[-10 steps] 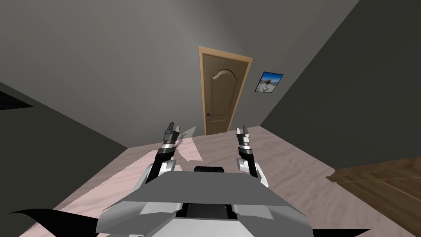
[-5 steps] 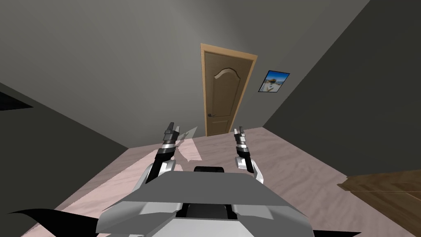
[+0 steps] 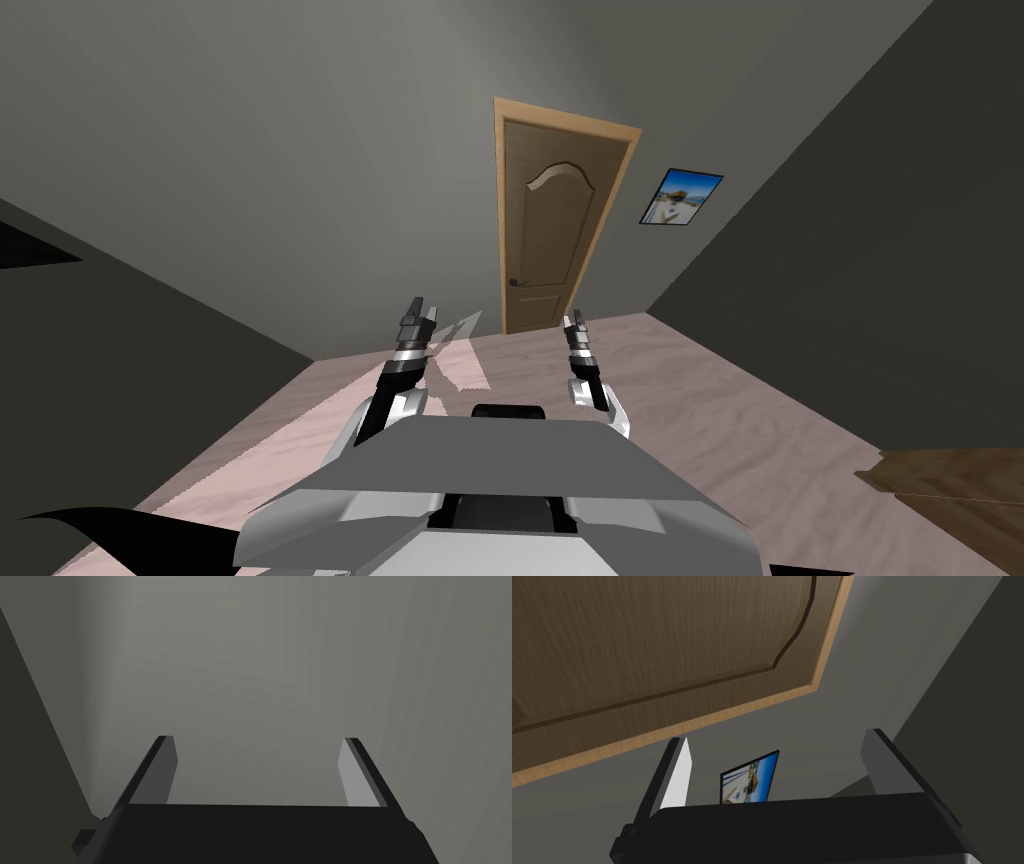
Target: Pull the door open
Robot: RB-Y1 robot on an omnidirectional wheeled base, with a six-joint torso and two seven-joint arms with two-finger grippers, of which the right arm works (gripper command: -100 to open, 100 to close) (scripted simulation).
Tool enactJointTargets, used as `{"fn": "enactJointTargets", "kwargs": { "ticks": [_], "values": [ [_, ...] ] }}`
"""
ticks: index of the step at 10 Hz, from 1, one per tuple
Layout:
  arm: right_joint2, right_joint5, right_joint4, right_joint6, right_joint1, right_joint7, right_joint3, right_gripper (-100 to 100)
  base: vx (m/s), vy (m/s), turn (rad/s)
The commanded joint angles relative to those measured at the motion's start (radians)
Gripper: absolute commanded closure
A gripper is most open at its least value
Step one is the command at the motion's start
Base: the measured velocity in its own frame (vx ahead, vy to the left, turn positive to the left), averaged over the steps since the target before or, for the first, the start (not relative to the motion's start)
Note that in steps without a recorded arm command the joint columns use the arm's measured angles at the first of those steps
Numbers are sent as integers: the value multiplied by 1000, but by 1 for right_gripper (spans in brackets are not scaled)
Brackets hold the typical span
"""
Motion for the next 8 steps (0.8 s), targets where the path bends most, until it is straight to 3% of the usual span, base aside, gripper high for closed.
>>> {"fn": "enactJointTargets", "kwargs": {
  "ticks": [1, 8],
  "values": [
    [-12, -5, 45, 1, -22, -4, 4, -100, 94, 31, 39],
    [-44, -18, 233, -12, -115, -9, 23, -100, 86, 36, 34]
  ]
}}
